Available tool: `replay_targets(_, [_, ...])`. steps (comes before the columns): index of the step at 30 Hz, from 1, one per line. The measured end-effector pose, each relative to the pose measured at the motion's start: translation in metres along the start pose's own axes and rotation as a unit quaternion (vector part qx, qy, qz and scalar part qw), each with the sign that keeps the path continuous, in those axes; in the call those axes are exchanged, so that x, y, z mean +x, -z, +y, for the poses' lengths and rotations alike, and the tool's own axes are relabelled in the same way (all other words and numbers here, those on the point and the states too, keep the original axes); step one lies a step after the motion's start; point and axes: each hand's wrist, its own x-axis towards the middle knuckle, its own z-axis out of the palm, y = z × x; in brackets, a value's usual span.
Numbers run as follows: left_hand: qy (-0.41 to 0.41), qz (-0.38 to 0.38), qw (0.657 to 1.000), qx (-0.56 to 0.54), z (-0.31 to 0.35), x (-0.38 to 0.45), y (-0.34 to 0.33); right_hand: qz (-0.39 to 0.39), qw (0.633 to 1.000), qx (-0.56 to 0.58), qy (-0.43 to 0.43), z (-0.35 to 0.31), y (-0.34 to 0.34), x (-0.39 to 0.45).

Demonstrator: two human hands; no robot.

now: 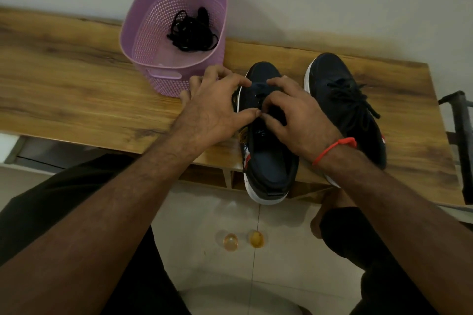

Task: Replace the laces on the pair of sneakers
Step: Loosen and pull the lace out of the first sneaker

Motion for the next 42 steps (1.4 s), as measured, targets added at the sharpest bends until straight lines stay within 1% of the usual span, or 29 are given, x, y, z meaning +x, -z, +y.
replay_targets(2, [-0.004,0.000,1.000,0.000,0.001,0.000,0.000,0.041,0.999,0.015,0.010,-0.004,0.001,0.000])
replay_targets(3, [-0.003,0.002,1.000,0.004,0.001,0.000,0.001,0.075,0.997,0.031,0.001,-0.005,0.004,0.000])
replay_targets(5, [0.003,0.004,1.000,0.013,0.000,0.000,0.002,0.151,0.985,0.061,-0.052,0.000,0.014,0.003])
replay_targets(6, [0.006,0.004,1.000,0.013,-0.001,0.000,0.003,0.174,0.979,0.065,-0.085,0.006,0.021,0.004])
replay_targets(7, [0.009,0.001,1.000,0.012,-0.001,0.000,0.003,0.176,0.976,0.061,-0.114,0.012,0.027,0.006])
replay_targets(9, [0.011,-0.007,1.000,0.007,0.000,0.001,0.002,0.139,0.978,0.057,-0.147,0.024,0.034,0.005])
replay_targets(10, [0.009,-0.009,1.000,0.006,0.001,0.001,0.002,0.116,0.980,0.068,-0.146,0.026,0.034,0.003])
replay_targets(12, [0.005,-0.008,1.000,0.004,0.001,0.001,0.002,0.084,0.989,0.075,-0.099,0.021,0.032,0.001])
replay_targets(14, [0.002,-0.005,1.000,0.004,0.002,0.001,0.001,0.056,0.997,0.043,-0.035,0.012,0.024,0.000])
replay_targets(15, [0.001,-0.005,1.000,0.003,0.002,0.000,0.001,0.043,0.999,0.020,-0.019,0.008,0.019,0.000])
replay_targets(18, [0.000,-0.009,1.000,0.003,0.003,-0.001,0.000,0.025,0.998,-0.061,-0.011,0.001,0.003,0.000])
replay_targets(19, [0.001,-0.010,1.000,0.005,0.003,-0.001,0.001,0.027,0.997,-0.065,-0.003,0.000,0.000,0.000])
replay_targets(21, [0.002,-0.011,1.000,0.007,0.003,-0.001,0.002,0.061,0.998,-0.015,0.008,-0.002,0.003,0.000])
replay_targets(22, [0.003,-0.010,1.000,0.007,0.003,-0.001,0.002,0.093,0.995,0.018,-0.001,0.000,0.009,0.002])
replay_targets(23, [0.005,-0.011,1.000,0.006,0.003,-0.001,0.002,0.137,0.989,0.042,-0.024,0.005,0.017,0.005])
replay_targets(25, [0.009,-0.014,1.000,0.005,0.003,-0.001,0.003,0.212,0.970,0.055,-0.105,0.021,0.037,0.010])
replay_targets(27, [0.011,-0.017,1.000,0.007,0.004,-0.001,0.003,0.237,0.955,0.039,-0.174,0.037,0.052,0.012])
replay_targets(29, [0.012,-0.020,1.000,0.009,0.004,-0.001,0.003,0.208,0.960,0.029,-0.187,0.045,0.054,0.010])
replay_targets(30, [0.012,-0.020,1.000,0.010,0.004,0.000,0.003,0.177,0.969,0.019,-0.170,0.043,0.049,0.009])
replay_targets(33, [0.009,-0.020,1.000,0.015,0.003,0.001,0.001,0.082,0.994,-0.002,-0.077,0.023,0.027,0.004])
replay_targets(34, [0.007,-0.019,1.000,0.018,0.003,0.001,0.001,0.061,0.997,-0.009,-0.047,0.015,0.020,0.002])
replay_targets(36, [0.003,-0.018,1.000,0.016,0.001,0.001,0.000,0.034,0.997,-0.068,-0.002,0.003,0.008,-0.001])
replay_targets(38, [-0.001,-0.014,1.000,0.006,0.000,0.000,0.000,0.007,0.992,-0.126,0.000,-0.003,-0.001,-0.002])
replay_targets(40, [-0.001,-0.016,1.000,0.004,0.000,-0.001,0.000,0.017,0.992,-0.123,0.012,-0.004,-0.003,-0.002])
replay_targets(42, [0.000,-0.019,1.000,0.007,0.001,-0.001,0.001,0.066,0.995,-0.074,0.015,0.000,0.004,0.001])
